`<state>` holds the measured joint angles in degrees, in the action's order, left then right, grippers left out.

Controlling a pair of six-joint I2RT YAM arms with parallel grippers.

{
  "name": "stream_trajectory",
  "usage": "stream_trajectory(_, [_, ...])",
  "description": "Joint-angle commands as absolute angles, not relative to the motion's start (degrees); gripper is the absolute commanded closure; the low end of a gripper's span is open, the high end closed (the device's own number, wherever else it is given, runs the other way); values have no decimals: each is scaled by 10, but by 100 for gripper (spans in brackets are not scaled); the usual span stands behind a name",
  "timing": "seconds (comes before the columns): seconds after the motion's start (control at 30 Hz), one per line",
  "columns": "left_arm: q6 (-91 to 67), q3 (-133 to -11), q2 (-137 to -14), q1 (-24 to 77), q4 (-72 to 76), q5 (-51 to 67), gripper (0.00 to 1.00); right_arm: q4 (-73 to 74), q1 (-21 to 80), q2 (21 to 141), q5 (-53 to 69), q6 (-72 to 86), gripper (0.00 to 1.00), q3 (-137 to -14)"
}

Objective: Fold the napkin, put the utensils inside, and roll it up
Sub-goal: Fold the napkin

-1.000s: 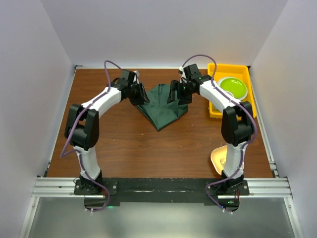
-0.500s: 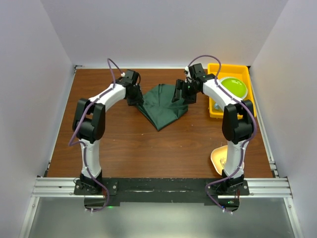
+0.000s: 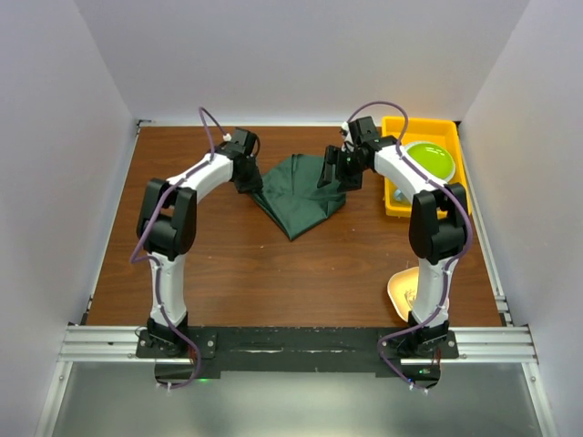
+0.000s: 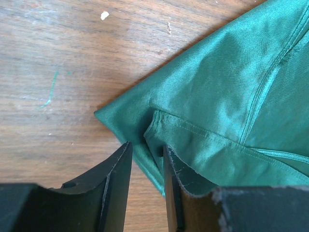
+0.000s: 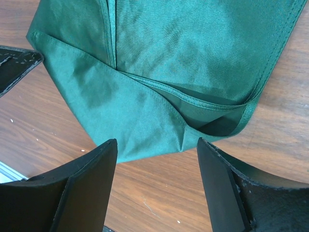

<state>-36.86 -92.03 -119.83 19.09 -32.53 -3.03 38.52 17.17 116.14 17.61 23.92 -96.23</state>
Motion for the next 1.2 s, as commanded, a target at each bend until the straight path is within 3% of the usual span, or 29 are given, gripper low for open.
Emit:
stream_trajectory(0.0, [-369, -943, -1206, 192, -293, -11, 63, 376, 169, 1165, 187, 235, 30, -957])
stream_trajectory(0.13, [-372, -943, -1214, 193, -287, -11, 65, 375, 168, 1166, 187, 235, 30, -954])
stream_trajectory(0.3, [-372, -943, -1209, 193, -297, -22, 79, 374, 166, 1174, 186, 234, 31, -951])
stream_trajectory(0.5, [-359, -926, -1179, 191, -299, -47, 88, 367, 164, 1194, 223, 243, 49, -957])
stream_trajectory(0.67, [-347, -911, -1170, 183, -295, -46, 92, 363, 165, 1203, 226, 244, 53, -961])
stream_trajectory(0.8, [-347, -910, -1177, 182, -294, -23, 92, 376, 163, 1219, 209, 241, 52, -991])
stream_trajectory(0.97, [-345, -908, -1179, 182, -292, -12, 91, 404, 158, 1258, 204, 242, 42, -1050])
stream_trajectory(1.17, [-341, -907, -1176, 182, -292, -10, 89, 426, 154, 1296, 193, 224, 37, -1090])
